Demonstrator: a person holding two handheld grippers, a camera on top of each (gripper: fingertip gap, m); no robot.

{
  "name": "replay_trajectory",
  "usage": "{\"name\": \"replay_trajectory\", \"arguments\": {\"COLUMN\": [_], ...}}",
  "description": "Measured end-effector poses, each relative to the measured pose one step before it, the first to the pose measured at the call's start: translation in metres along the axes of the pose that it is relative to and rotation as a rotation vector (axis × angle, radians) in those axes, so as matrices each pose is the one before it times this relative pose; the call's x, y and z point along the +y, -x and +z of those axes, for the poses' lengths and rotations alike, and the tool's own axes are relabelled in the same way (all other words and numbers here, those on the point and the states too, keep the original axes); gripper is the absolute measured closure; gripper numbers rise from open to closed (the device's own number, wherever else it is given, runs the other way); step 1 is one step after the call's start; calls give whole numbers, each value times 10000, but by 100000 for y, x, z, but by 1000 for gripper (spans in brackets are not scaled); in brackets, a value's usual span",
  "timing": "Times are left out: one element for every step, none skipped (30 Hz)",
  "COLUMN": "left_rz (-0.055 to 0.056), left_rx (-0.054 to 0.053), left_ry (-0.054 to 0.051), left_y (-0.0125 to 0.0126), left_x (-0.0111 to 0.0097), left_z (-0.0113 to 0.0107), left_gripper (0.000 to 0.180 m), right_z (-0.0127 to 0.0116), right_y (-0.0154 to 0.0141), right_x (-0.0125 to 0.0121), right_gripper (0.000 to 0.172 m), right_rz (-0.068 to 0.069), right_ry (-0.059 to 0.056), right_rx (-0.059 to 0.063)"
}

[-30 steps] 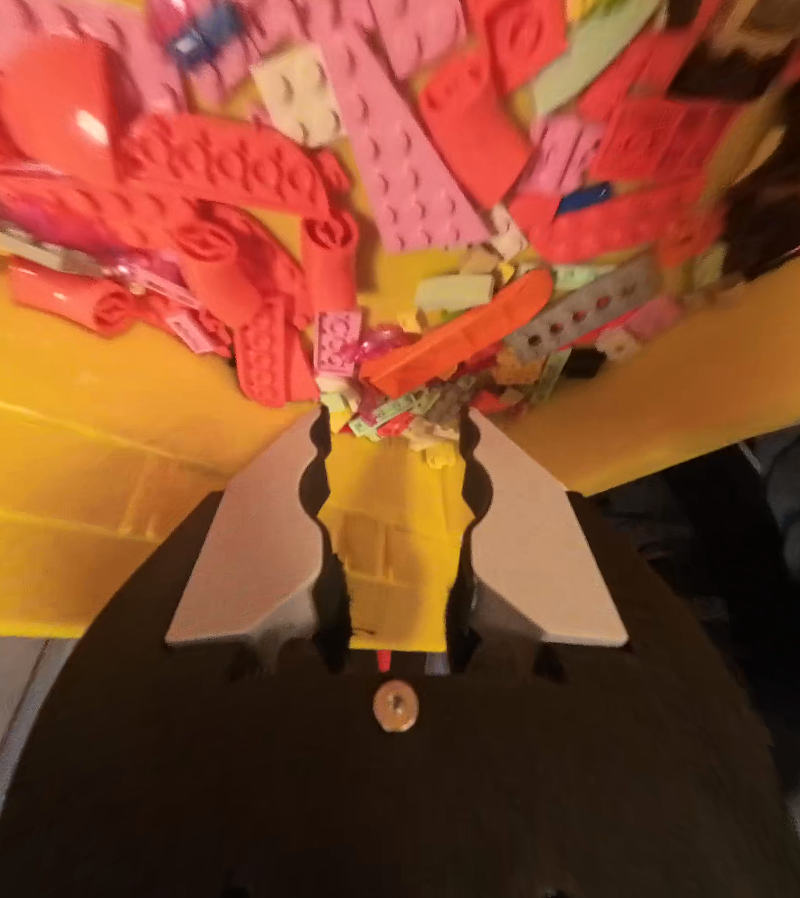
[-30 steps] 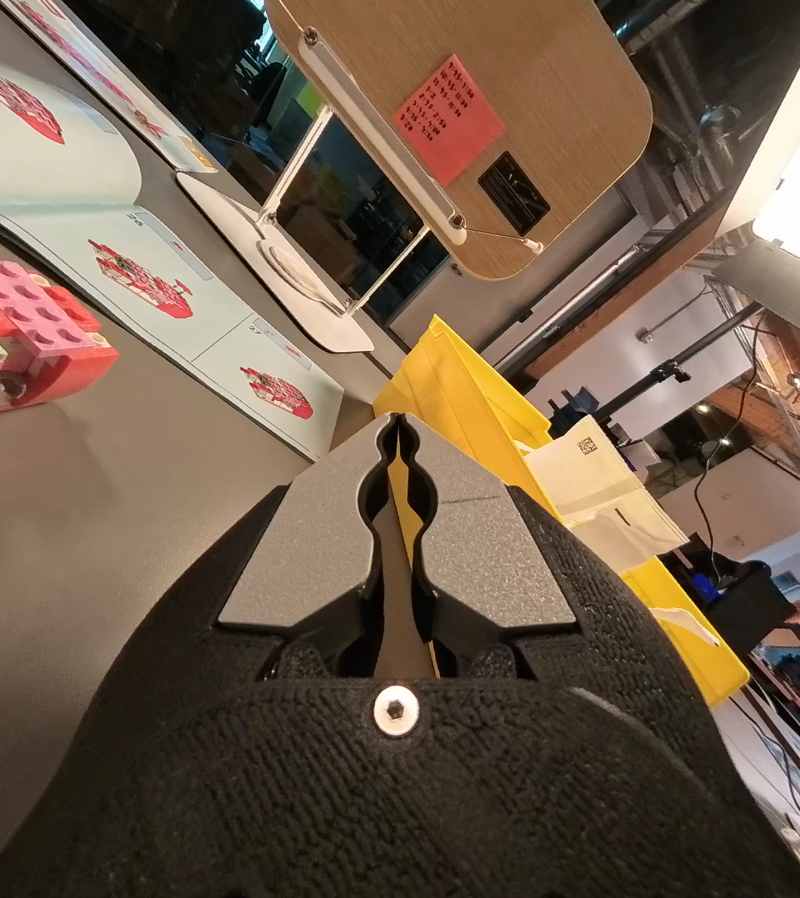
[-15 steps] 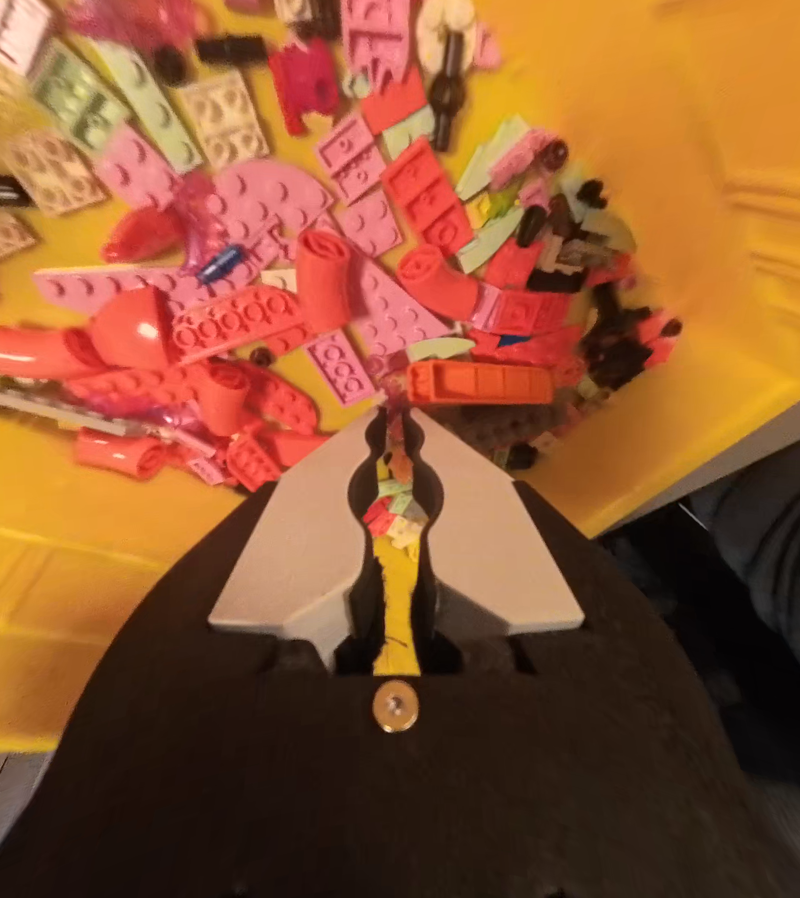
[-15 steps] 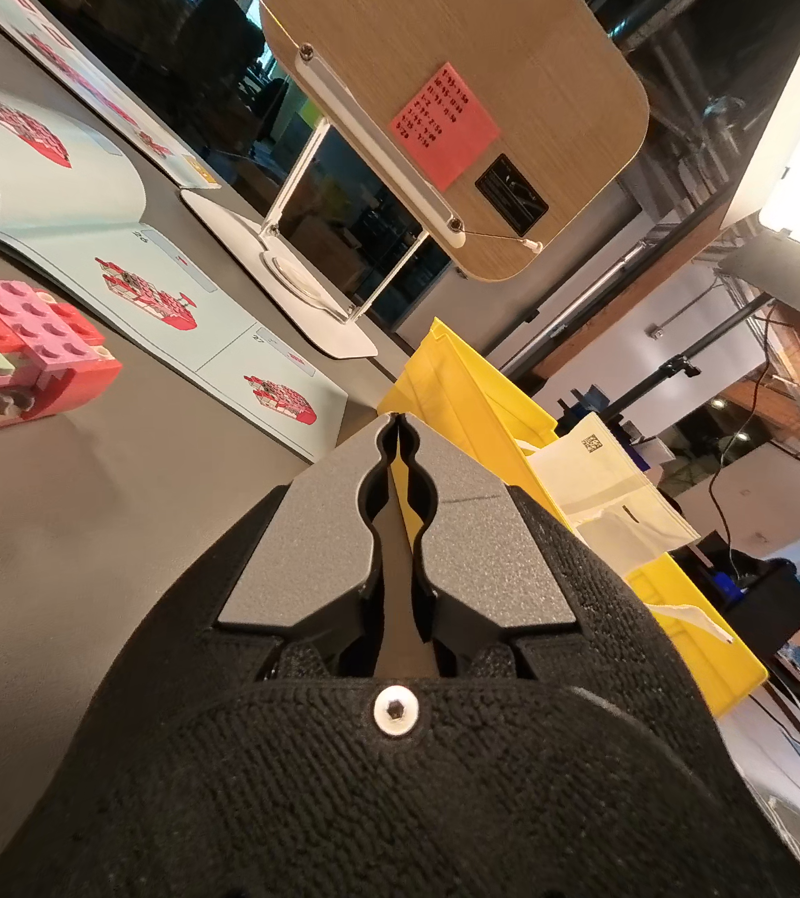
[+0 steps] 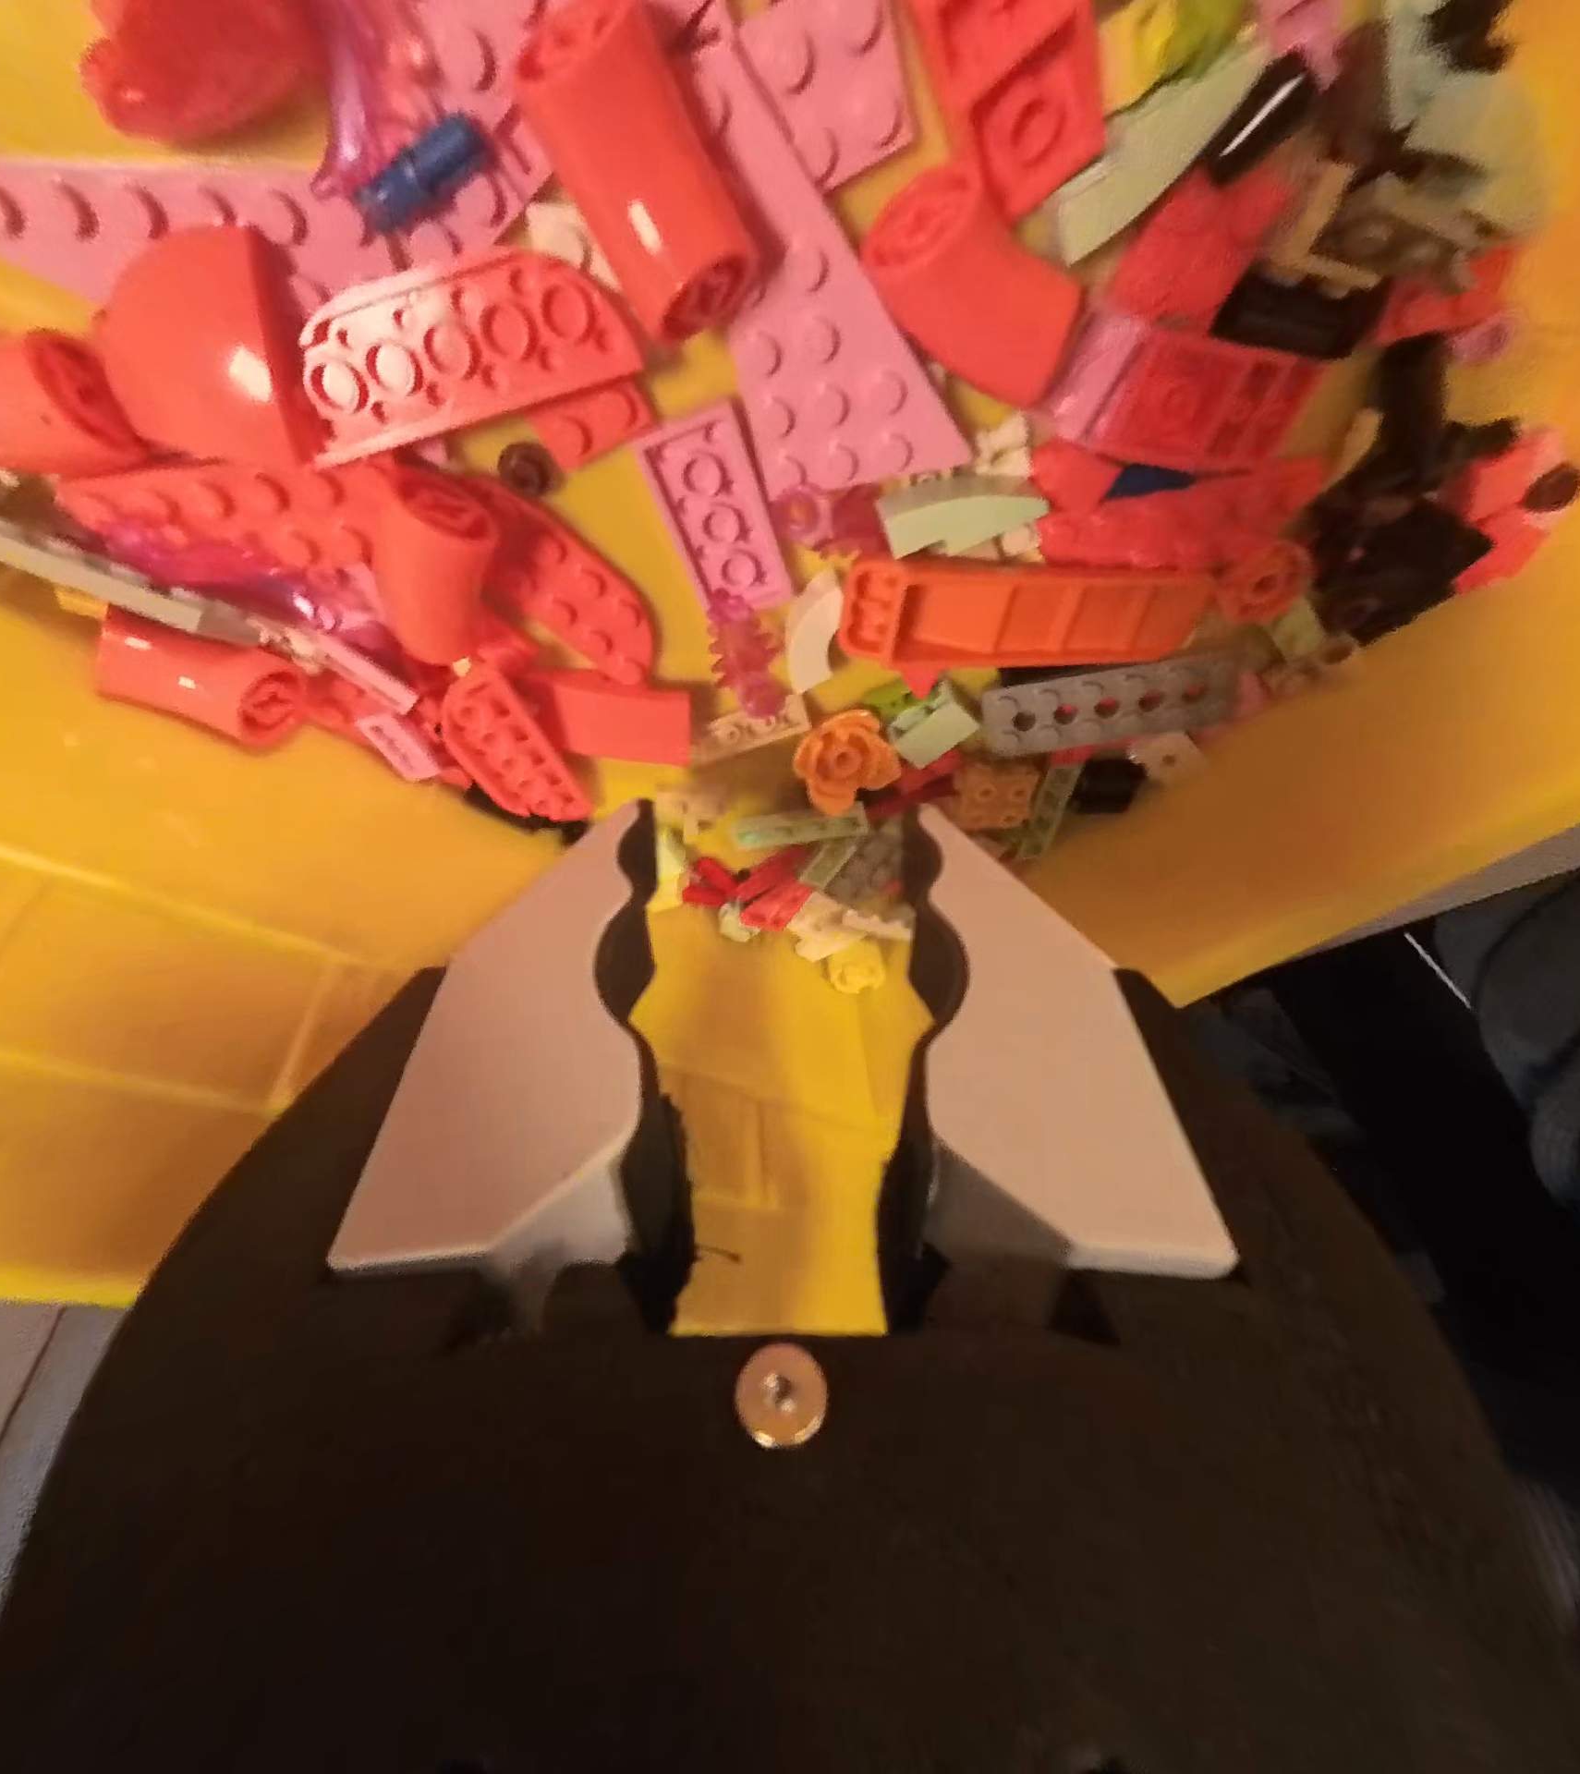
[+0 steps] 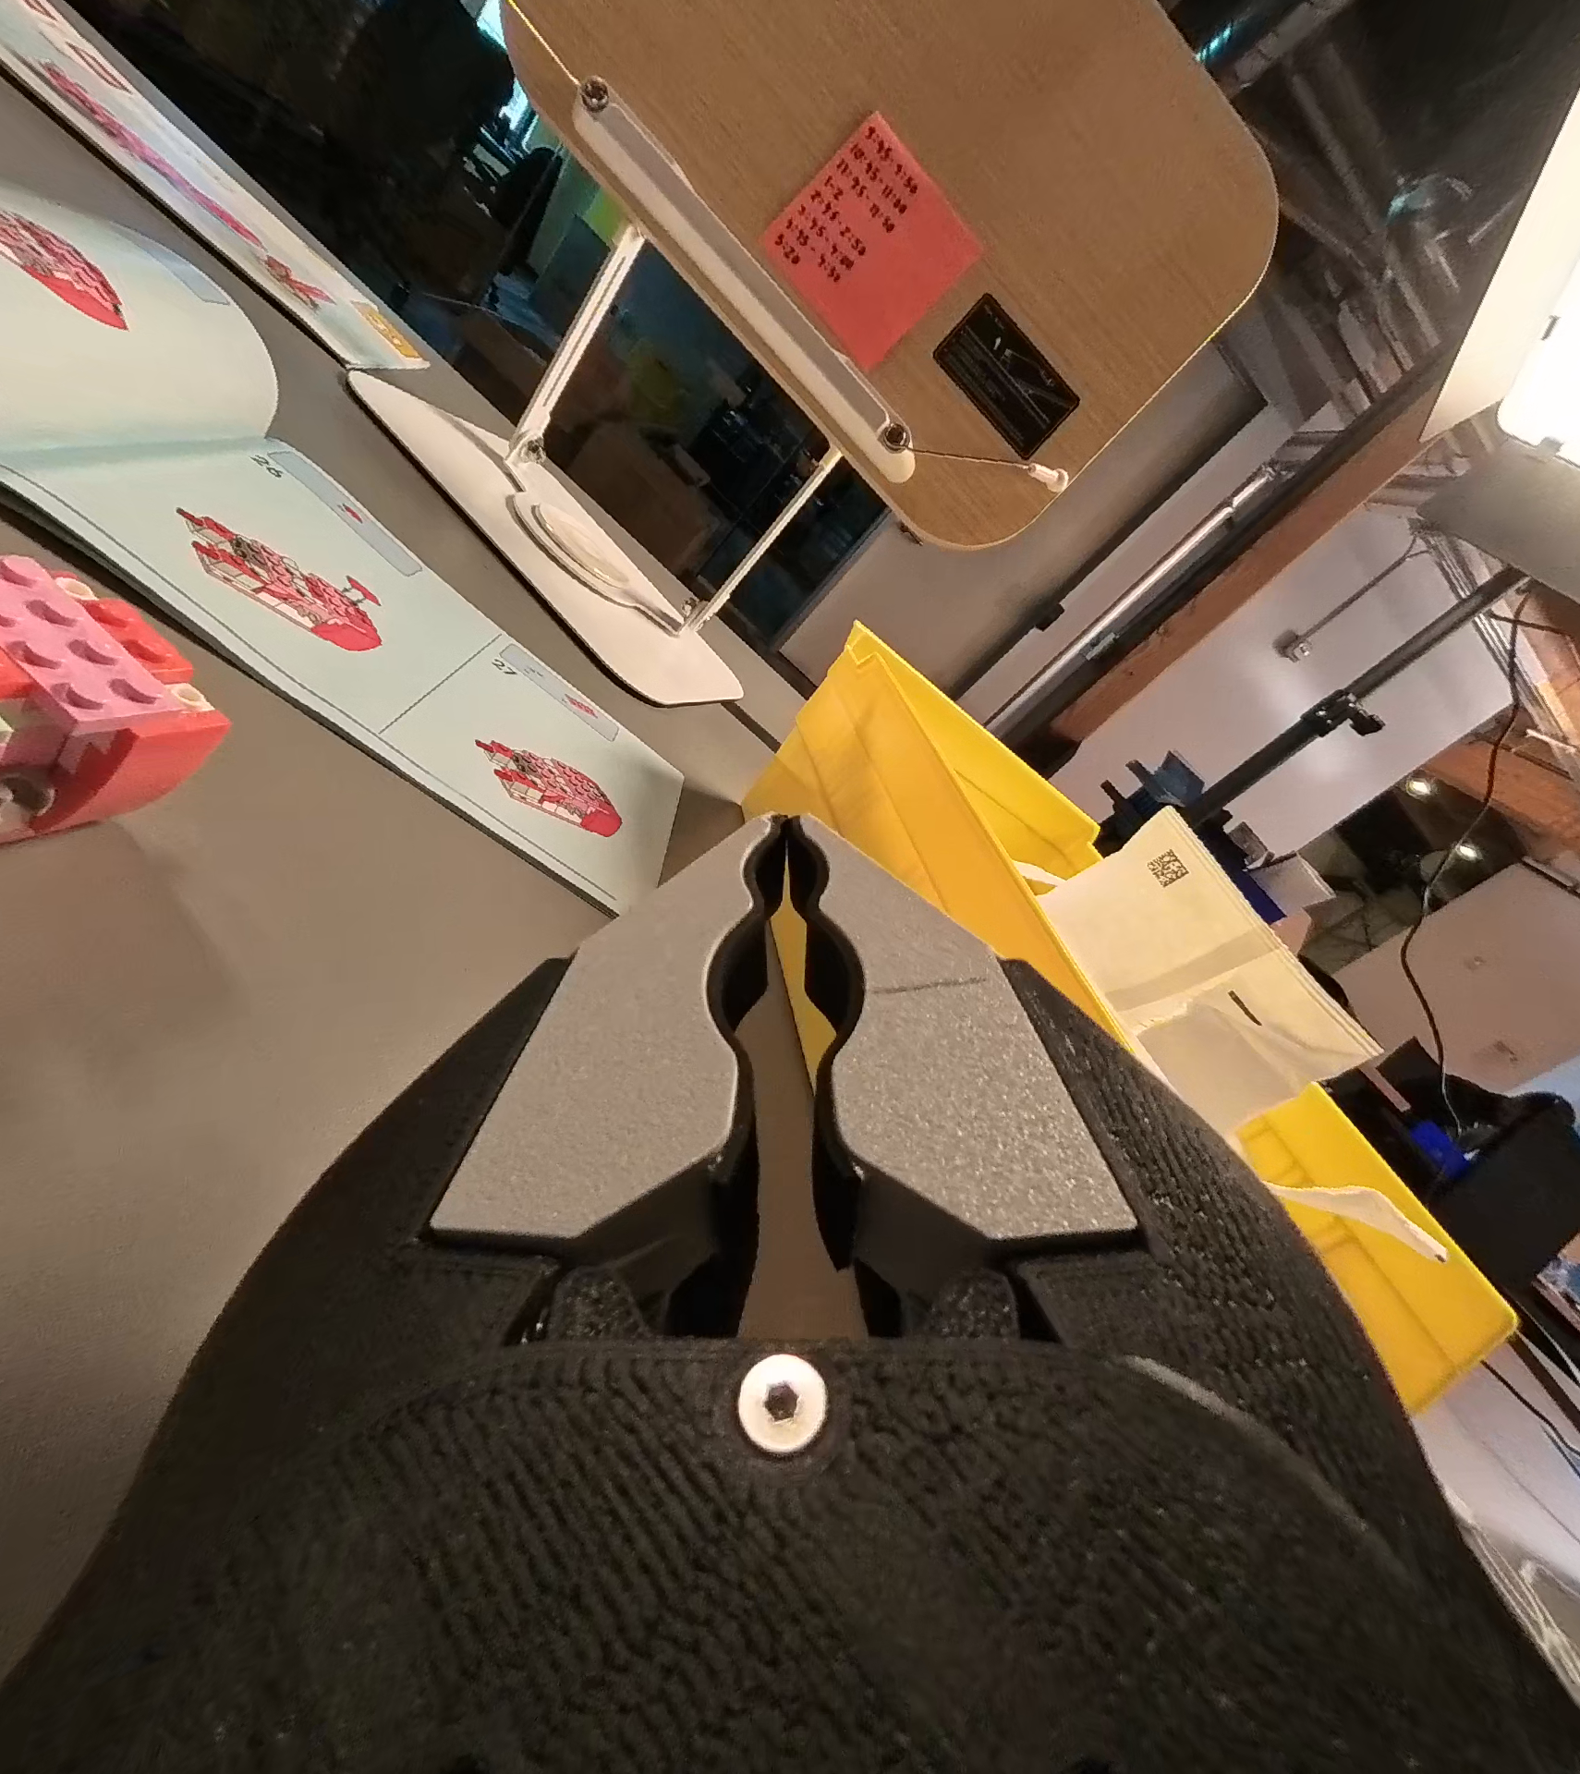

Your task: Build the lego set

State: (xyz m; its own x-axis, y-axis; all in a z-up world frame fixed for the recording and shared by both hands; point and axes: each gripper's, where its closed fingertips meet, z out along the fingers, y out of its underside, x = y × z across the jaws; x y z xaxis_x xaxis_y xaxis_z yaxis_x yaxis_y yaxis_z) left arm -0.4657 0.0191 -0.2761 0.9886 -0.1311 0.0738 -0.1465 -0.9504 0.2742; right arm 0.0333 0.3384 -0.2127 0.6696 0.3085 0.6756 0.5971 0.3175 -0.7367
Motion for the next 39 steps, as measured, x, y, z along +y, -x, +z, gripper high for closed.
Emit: {"name": "replay_trajectory", "arguments": {"left_rz": [127,137,154,144,112,95,71,64,42,47,29,-33,-52,-75,-123,-157,-93,-77,-62,19,82,130,156,244,357,447,410,338,253,177,114,66,-49,-83,-129,-169,-157,-302,-457], "left_rx": [122,120,9,-123,-223,-208,-158,-137,-174,-190,-196,-333,-365,-342,-383,-339,-222,-3,294,612,875,890,616,279,0,-162,-287,-262,-136,-22,-3,-98,-31,-153,-308,-531,-664,-392,-267], "left_ry": [-260,-220,-161,-105,-96,-130,-166,-158,-97,-39,-2,13,20,18,11,3,-100,-257,-418,-610,-699,-657,-516,-266,-28,127,186,252,291,270,251,180,-8,7,102,133,177,166,284], "left_y": [-397,-459,-364,-188,-25,11,-11,17,138,230,299,588,711,760,927,926,742,349,-225,-870,-1433,-1631,-1332,-902,-512,-292,-101,-86,-222,-328,-260,-14,41,326,665,1085,1411,1166,1111], "left_x": [-359,-298,-250,-197,-251,-336,-437,-429,-345,-253,-164,-131,-72,-23,8,14,-103,-319,-558,-852,-1044,-1057,-918,-588,-237,-8,88,206,281,283,288,227,-30,68,250,359,488,519,702], "left_z": [-58,-19,42,71,82,75,94,106,131,131,129,69,28,-26,-68,-66,-115,-224,-349,-463,-455,-285,7,248,396,436,426,395,358,325,279,203,-2,-98,-145,-174,-169,-108,32], "left_gripper": [122,113,105,96,87,81,78,76,76,75,75,78,82,85,87,87,88,87,86,84,83,81,78,74,73,72,70,69,66,62,59,57,55,55,55,58,62,65,67], "right_z": [15,2,-2,2,1,3,16,1,3,-12,1,-2,1,6,-5,1,-6,-8,6,3,2,5,4,9,-10,6,-4,-3,0,-4,6,8,10,-3,13,-6,-6,1,-2], "right_y": [-25,-38,-19,-20,-18,0,9,18,5,2,2,-3,0,-8,-3,-5,1,4,10,3,16,20,9,-6,-2,-14,-18,-8,11,6,-7,1,9,19,5,6,18,13,-1], "right_x": [14,16,12,8,17,14,13,7,-3,11,0,4,0,9,7,-10,-10,-7,-10,-4,5,2,4,-5,-12,-10,-4,-13,9,18,9,5,4,13,-2,-9,-8,-2,1], "right_gripper": [172,172,172,172,172,172,172,172,172,172,172,172,172,172,172,172,172,172,172,172,172,172,172,172,172,172,172,172,172,172,172,172,172,172,172,172,172,172,172], "right_rz": [28,20,16,8,3,2,0,-4,-7,-8,-6,-2,-3,-2,2,1,-1,1,-5,-8,-7,-11,-14,-15,-9,-8,-12,-9,-8,-9,-2,2,-3,-2,-4,-3,3,1,1], "right_ry": [5,5,3,4,6,8,9,4,2,5,4,3,4,4,1,-2,-5,-7,-3,1,3,5,6,-1,-5,-3,-2,-2,5,12,4,2,5,4,0,-4,-4,-2,-4], "right_rx": [6,9,5,6,7,-1,-6,-5,-2,2,1,1,4,2,-2,-1,1,-5,-5,-2,-5,-5,1,11,11,11,19,8,-2,1,2,-2,-5,-10,-3,-4,-9,-8,-4]}}
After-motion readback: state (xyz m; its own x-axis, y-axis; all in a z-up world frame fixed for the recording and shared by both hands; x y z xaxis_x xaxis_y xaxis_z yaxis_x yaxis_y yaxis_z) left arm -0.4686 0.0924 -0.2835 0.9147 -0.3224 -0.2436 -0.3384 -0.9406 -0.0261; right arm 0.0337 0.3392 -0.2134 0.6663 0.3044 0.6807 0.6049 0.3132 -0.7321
